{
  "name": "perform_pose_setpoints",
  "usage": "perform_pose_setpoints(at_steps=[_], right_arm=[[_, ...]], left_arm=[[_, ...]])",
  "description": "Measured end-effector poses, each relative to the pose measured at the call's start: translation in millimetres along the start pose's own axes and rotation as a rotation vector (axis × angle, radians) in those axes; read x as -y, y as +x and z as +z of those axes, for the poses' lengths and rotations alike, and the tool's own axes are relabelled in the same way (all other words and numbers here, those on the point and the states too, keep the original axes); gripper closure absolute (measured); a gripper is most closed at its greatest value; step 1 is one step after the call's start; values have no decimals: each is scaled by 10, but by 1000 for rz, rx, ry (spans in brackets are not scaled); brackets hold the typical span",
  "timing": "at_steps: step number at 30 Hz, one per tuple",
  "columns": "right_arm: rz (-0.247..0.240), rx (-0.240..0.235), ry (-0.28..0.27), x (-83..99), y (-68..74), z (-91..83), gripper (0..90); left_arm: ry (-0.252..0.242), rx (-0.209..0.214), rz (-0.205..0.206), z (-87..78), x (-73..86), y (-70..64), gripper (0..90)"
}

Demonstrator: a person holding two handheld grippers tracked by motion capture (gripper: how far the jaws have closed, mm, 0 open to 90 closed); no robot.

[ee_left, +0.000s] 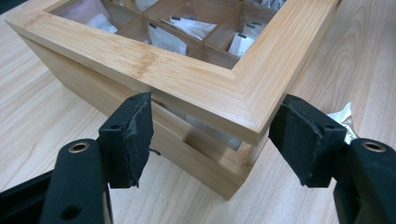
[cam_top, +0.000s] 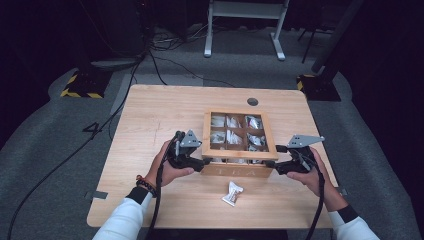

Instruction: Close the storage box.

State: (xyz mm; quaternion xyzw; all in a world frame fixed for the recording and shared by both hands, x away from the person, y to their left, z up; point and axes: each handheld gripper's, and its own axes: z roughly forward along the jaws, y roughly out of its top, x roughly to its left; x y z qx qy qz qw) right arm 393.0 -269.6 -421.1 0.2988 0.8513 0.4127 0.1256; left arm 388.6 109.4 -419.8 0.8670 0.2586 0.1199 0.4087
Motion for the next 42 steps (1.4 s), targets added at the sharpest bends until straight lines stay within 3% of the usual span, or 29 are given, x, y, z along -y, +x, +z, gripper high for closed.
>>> perform_pose_setpoints(at_steps=[10,17,20,23,28,38,42], right_arm=[[12,-9,17,33,20,7,284],[-4,-14,37,98,40,31,348],[-3,-12,40,113,50,39,350],[-8,-12,69,151,62,69,357],[1,1,48,196,98,45,383],[-20,16,47,217,107,-14,458],[-7,0,-8,225,93,-130,505]], left_arm=[[15,-14,5,17,30,-42,308],[43,-38,27,71,64,-88,307],[37,-22,15,72,87,-85,295],[-1,-12,-7,44,95,-71,317],[-4,0,-2,60,101,-94,313],[-7,-21,10,34,90,-148,351],[-7,-17,8,32,95,-141,363]])
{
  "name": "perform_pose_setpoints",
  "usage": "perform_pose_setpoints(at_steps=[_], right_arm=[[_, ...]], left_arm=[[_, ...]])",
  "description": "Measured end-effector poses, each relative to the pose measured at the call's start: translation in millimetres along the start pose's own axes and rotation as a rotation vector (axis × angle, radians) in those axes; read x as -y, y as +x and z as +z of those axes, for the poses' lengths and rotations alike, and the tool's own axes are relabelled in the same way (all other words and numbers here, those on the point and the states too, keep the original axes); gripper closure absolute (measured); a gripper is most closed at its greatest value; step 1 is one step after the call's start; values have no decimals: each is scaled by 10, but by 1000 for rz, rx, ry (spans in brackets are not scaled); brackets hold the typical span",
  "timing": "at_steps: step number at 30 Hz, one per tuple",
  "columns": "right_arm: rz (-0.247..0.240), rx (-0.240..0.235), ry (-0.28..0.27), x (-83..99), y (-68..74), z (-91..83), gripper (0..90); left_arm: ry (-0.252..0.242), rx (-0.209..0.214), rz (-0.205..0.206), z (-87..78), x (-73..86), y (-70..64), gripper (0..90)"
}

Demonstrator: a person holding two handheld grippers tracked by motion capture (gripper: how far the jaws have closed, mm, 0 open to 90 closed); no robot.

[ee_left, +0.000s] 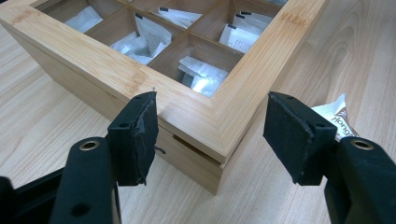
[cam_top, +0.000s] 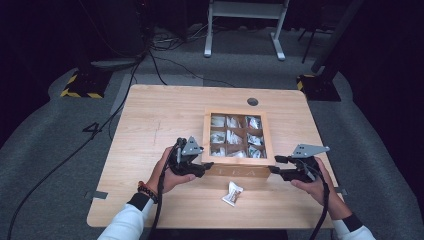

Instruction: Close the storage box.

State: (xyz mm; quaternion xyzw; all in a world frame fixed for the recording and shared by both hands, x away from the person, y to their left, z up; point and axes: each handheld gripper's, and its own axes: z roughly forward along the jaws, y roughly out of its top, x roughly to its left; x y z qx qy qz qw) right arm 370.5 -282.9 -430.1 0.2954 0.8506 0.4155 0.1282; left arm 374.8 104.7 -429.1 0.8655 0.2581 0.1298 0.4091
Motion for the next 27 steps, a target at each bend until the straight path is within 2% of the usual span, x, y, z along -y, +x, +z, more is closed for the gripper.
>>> perform_pose_setpoints(at_steps=[2,6,7,11,12,14,19,23,27], right_arm=[[0,18,-28,-19,-12,-33,504],[0,-4,-23,-25,-10,9,510],[-6,3,-14,-24,4,34,474],[-7,0,-16,-40,1,25,508],[-9,2,-17,-46,0,14,484],[-4,15,-22,-58,-13,-20,413],[-8,30,-38,-89,-14,-91,350],[-51,29,-35,-116,20,-174,305],[-75,50,-24,-99,33,-197,291]], left_arm=[[2,-1,-1,3,4,1,362],[29,-5,3,17,19,-20,337],[33,-6,5,19,23,-22,333],[32,3,0,5,23,-5,353],[37,5,0,-1,21,-8,351],[46,-18,18,-29,17,-23,323],[20,-31,17,-169,29,-26,291],[29,-67,21,-283,55,-55,222],[56,-112,29,-354,114,-68,213]])
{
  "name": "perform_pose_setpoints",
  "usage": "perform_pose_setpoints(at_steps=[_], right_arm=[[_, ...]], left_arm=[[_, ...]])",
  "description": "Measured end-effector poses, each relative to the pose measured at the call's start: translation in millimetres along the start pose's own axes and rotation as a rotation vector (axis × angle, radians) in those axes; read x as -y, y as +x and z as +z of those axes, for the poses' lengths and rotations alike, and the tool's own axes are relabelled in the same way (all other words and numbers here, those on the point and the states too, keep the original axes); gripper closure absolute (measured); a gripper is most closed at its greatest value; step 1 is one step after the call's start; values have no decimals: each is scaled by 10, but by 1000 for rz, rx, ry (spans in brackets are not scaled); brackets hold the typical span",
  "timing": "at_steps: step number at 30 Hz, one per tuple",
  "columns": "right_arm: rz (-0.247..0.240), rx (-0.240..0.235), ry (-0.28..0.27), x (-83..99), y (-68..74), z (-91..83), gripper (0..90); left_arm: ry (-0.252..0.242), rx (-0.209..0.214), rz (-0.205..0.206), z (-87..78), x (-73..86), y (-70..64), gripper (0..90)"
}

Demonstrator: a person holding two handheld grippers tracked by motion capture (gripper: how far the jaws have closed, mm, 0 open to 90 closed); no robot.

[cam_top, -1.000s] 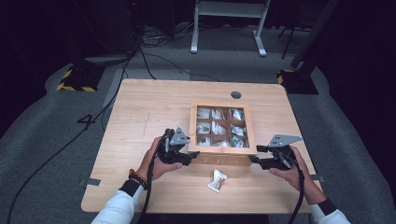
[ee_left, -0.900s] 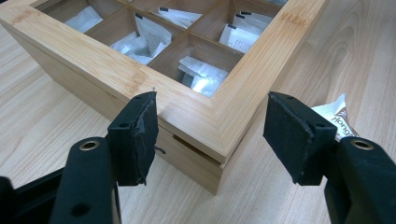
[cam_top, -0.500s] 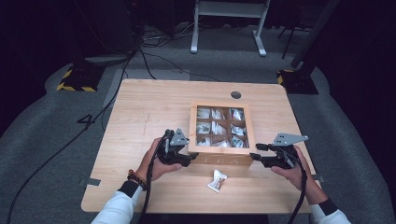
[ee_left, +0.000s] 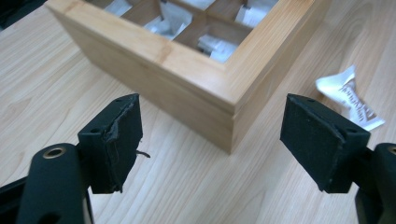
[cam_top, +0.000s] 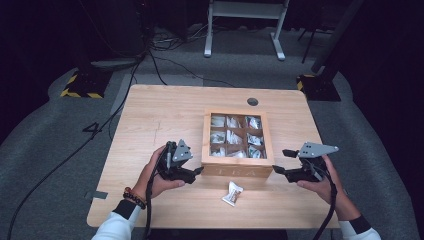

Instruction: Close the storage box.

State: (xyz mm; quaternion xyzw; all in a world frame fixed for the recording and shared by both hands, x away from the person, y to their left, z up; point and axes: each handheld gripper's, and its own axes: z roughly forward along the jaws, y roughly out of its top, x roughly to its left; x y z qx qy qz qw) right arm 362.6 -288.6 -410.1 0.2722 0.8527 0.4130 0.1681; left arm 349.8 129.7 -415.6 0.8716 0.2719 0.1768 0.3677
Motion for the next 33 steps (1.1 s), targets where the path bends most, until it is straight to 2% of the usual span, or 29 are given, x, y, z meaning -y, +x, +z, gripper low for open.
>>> perform_pose_setpoints(at_steps=[2,7,10,15,16,17,21,27,33], right_arm=[[-41,36,0,35,22,-19,285],[-53,41,0,93,34,-30,279],[-72,53,9,118,41,-40,270],[-76,74,21,180,26,-65,266],[-80,91,21,196,25,-72,267],[-95,122,22,235,26,-86,270],[-89,123,31,298,15,-98,270],[-97,174,72,431,-13,-129,259],[-63,180,100,593,-60,-169,259]], left_arm=[[20,-15,13,-24,62,-11,195],[22,-9,18,-54,155,-16,182],[22,-24,10,-69,219,-20,182],[25,-38,16,-96,326,-27,182],[33,-43,22,-100,343,-28,182],[49,-67,32,-101,376,-32,181],[66,-88,35,-104,437,-31,180],[74,-121,12,-133,549,-13,177],[87,-126,-9,-159,693,11,174]])
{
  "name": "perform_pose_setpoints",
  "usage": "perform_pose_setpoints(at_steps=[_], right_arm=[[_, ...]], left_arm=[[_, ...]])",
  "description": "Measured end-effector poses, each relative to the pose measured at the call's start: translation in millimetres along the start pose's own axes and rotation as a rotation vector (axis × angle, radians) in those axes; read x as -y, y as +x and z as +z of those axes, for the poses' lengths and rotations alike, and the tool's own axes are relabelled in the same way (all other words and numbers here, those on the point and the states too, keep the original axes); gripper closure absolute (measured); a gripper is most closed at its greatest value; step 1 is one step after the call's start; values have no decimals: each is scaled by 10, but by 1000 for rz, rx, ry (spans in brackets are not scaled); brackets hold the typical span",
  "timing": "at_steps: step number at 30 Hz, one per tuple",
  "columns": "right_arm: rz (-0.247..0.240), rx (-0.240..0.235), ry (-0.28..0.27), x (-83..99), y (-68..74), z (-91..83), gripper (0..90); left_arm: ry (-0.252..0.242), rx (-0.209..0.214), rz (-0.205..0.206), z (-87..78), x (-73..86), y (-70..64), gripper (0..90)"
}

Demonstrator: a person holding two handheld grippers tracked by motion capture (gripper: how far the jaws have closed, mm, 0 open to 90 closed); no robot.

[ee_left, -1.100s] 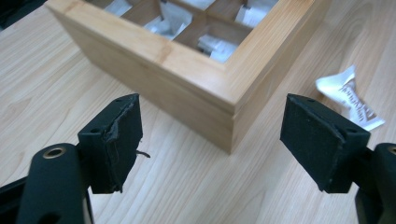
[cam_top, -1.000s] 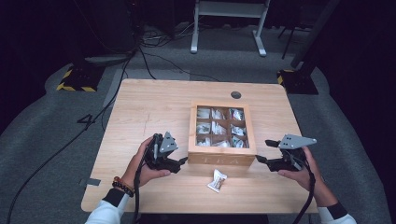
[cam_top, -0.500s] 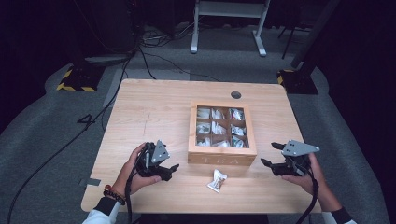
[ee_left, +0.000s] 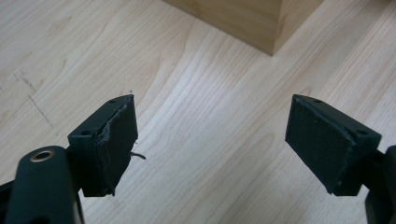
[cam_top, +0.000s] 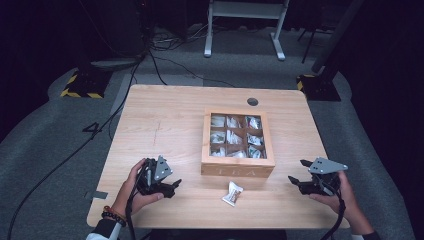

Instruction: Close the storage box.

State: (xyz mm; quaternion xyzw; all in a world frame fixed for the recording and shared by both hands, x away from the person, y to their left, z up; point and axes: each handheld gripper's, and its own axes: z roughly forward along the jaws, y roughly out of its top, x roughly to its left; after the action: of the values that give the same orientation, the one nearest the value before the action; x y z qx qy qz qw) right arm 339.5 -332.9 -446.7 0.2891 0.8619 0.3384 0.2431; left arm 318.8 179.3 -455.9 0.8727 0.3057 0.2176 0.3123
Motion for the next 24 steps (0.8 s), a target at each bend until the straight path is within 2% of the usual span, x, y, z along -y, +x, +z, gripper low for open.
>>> perform_pose_setpoints(at_steps=[3,5,9,12,15,19,20,21,24], right_arm=[[35,5,11,113,-30,-18,259],[39,5,13,134,-35,-19,259],[72,14,33,255,-66,-27,258],[87,19,34,300,-83,-29,258],[122,9,26,366,-104,-41,256],[156,8,26,458,-137,-54,254],[179,0,25,511,-160,-55,252],[179,0,25,511,-160,-55,252],[219,-6,29,597,-200,-46,248]], left_arm=[[14,5,3,13,91,5,170],[15,7,6,13,115,14,170],[22,-4,-13,7,180,54,170],[34,-29,-37,2,240,98,170],[46,-28,-63,-7,309,137,171],[61,-25,-79,-17,410,160,170],[64,-24,-81,-23,433,170,170],[63,-25,-83,-30,455,177,170],[52,-26,-88,-54,513,205,170]])
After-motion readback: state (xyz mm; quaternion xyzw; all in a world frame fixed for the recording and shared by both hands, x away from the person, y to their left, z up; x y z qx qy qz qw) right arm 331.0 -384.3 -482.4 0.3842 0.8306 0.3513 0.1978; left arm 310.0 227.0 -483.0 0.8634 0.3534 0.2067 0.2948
